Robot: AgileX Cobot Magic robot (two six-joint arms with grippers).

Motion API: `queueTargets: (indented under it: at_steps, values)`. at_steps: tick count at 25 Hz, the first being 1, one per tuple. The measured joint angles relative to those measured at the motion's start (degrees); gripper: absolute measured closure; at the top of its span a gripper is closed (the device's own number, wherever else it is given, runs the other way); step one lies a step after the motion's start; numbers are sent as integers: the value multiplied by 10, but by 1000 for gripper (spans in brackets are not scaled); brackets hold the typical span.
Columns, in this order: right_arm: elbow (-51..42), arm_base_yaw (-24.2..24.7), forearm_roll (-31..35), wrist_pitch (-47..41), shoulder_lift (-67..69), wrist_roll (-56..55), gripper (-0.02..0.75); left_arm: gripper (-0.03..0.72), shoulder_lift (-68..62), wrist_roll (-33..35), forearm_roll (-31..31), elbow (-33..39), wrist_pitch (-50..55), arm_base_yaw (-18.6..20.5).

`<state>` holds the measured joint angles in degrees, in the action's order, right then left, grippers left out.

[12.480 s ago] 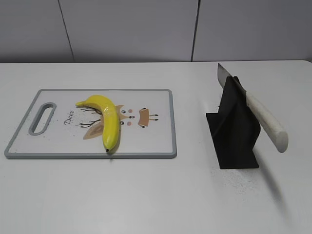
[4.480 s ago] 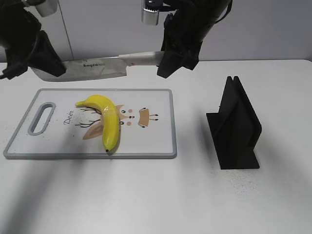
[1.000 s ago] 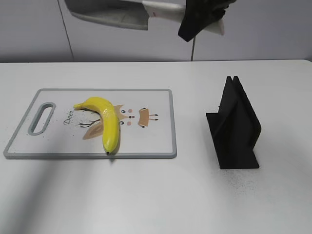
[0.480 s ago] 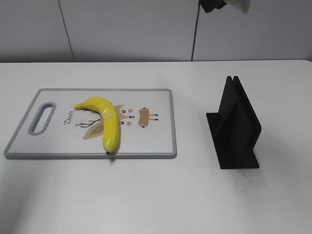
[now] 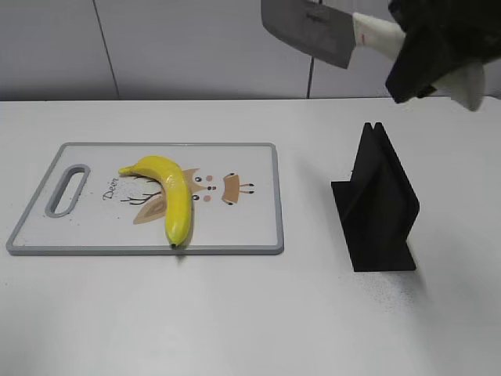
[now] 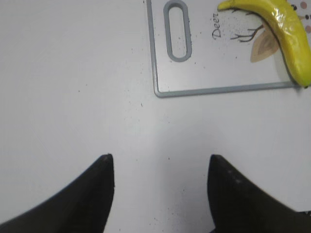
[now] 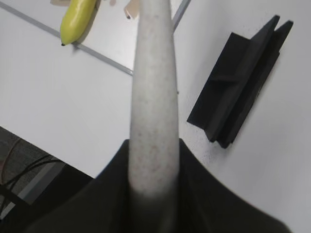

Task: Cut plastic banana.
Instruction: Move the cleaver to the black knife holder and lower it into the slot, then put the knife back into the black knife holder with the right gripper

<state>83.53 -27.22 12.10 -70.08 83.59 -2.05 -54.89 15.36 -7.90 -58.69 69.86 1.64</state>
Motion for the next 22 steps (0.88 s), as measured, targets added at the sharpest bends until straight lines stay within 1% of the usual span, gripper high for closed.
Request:
queueTargets:
  at_steps: [5, 13, 16, 20, 22]
  values:
    - [-73, 0, -5, 27, -62, -24, 576, 114, 123, -2, 0, 89, 1, 0]
    - [-166, 0, -24, 71, -130, -76, 576, 116, 314, -15, 1, 185, -23, 0]
    - [-193, 0, -42, 90, -149, -100, 576, 129, 383, -15, 2, 209, -31, 0]
    - [-226, 0, -88, 97, -163, -144, 576, 146, 467, -16, 2, 236, -27, 0]
    - [-244, 0, -109, 104, -166, -165, 577, 148, 496, -29, 3, 254, -17, 0]
